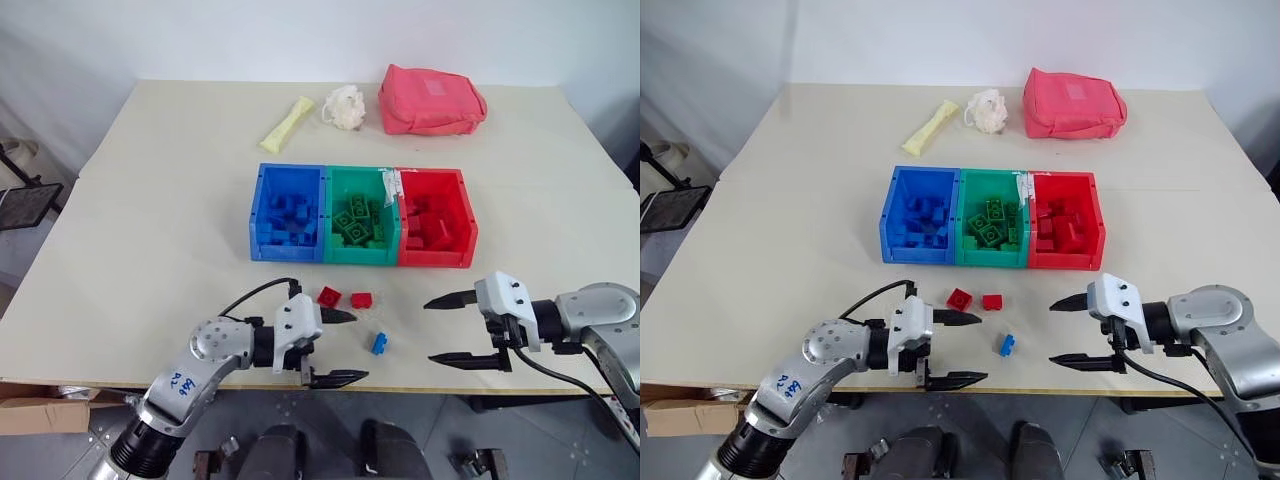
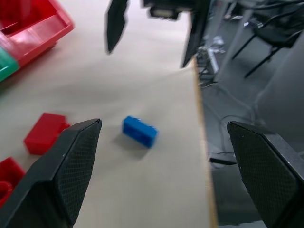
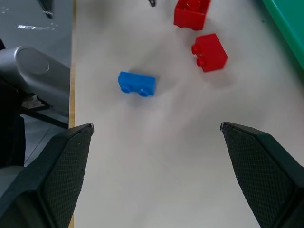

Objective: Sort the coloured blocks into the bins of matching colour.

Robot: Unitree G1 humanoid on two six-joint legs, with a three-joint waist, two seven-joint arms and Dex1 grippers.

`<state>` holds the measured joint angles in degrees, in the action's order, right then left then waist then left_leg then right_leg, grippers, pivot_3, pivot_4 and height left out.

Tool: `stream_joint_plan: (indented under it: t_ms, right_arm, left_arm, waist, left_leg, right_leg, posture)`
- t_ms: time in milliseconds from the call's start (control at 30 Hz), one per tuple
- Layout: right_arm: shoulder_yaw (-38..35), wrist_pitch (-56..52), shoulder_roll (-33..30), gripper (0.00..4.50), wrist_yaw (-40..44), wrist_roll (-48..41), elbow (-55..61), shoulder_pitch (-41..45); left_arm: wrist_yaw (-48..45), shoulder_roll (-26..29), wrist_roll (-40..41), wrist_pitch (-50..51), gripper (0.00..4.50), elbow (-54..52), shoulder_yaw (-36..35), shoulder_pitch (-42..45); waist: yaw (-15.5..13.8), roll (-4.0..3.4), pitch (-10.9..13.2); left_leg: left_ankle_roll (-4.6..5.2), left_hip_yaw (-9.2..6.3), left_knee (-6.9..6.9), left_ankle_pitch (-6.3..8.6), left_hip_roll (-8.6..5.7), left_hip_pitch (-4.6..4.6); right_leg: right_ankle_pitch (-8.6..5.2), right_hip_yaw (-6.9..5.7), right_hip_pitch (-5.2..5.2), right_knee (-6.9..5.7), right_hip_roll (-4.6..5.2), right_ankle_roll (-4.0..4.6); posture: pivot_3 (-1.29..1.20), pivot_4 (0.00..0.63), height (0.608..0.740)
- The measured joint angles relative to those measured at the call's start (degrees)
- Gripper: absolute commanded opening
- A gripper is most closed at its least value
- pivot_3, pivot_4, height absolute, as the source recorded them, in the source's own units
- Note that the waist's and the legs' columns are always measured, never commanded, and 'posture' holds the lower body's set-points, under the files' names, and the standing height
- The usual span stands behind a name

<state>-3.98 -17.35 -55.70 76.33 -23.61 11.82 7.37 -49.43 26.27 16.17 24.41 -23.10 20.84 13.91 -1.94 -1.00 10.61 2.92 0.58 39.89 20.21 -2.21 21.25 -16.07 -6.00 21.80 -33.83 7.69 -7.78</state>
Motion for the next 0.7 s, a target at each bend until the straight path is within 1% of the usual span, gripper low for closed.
stream_joint_plan:
  t_ms: [100, 233, 400, 567, 667, 700]
  right_arm:
    - [-3.2, 0.2, -0.5, 4.48, 0.1, -0.4, -0.8, -1.6]
    - [-5.3, 0.5, -1.2, 4.48, -0.1, -0.4, -0.9, -3.4]
    - [-6.7, -0.3, -1.2, 4.48, -0.9, -0.6, 0.3, -4.9]
    - [-8.9, -1.6, -1.3, 4.48, -2.3, -1.2, 2.9, -7.8]
    - [-9.7, -1.9, -1.3, 4.50, -2.7, -1.2, 3.7, -8.2]
    - [-10.0, -2.0, -1.4, 4.50, -2.9, -1.3, 3.8, -8.3]
  left_arm:
    - [0.9, -2.7, -2.8, -0.1, 4.50, 2.2, 3.6, 3.0]
    - [1.4, -4.4, -6.1, -0.7, 4.50, 4.5, 7.5, 5.1]
    - [1.9, -6.2, -8.9, -1.4, 4.50, 6.4, 9.6, 6.3]
    - [2.8, -7.2, -12.3, -3.8, 4.50, 12.0, 10.0, 8.7]
    - [3.4, -7.9, -13.6, -4.6, 3.92, 14.3, 10.1, 9.2]
    - [3.5, -8.0, -14.1, -4.6, 3.63, 14.8, 10.1, 9.5]
  waist:
    - [-0.2, 0.00, 0.0]
    - [-0.2, -0.01, 0.0]
    - [-0.2, -0.01, 0.0]
    - [-1.0, -0.01, 0.0]
    - [-1.1, -0.01, 0.0]
    - [-1.1, -0.01, 0.0]
  left_leg:
    - [0.00, -0.02, 0.02, 0.00, 0.00, -0.01]
    - [0.00, -0.02, 0.02, 0.00, 0.05, -0.02]
    - [0.00, -0.03, 0.06, 0.00, 0.04, -0.02]
    - [0.01, -0.05, 0.10, 0.00, 0.01, -0.01]
    - [0.01, -0.08, 0.11, 0.00, 0.00, 0.00]
    - [0.01, -0.09, 0.11, -0.01, 0.00, 0.00]
  right_leg:
    - [0.00, 0.00, -0.07, 0.05, -0.02, 0.00]
    - [0.00, -0.01, -0.08, 0.04, -0.03, 0.00]
    - [0.00, 0.00, -0.10, 0.05, -0.01, 0.00]
    - [0.00, -0.01, -0.15, 0.09, -0.01, 0.00]
    - [0.00, -0.01, -0.15, 0.09, -0.02, 0.00]
    - [0.00, -0.02, -0.15, 0.09, -0.02, 0.00]
  posture:
    - [0.00, 0.150, 0.740]
    - [0.00, 0.150, 0.740]
    - [0.00, 0.150, 0.740]
    - [0.00, 0.150, 0.740]
    - [0.00, 0.150, 0.740]
    - [0.00, 0.150, 0.740]
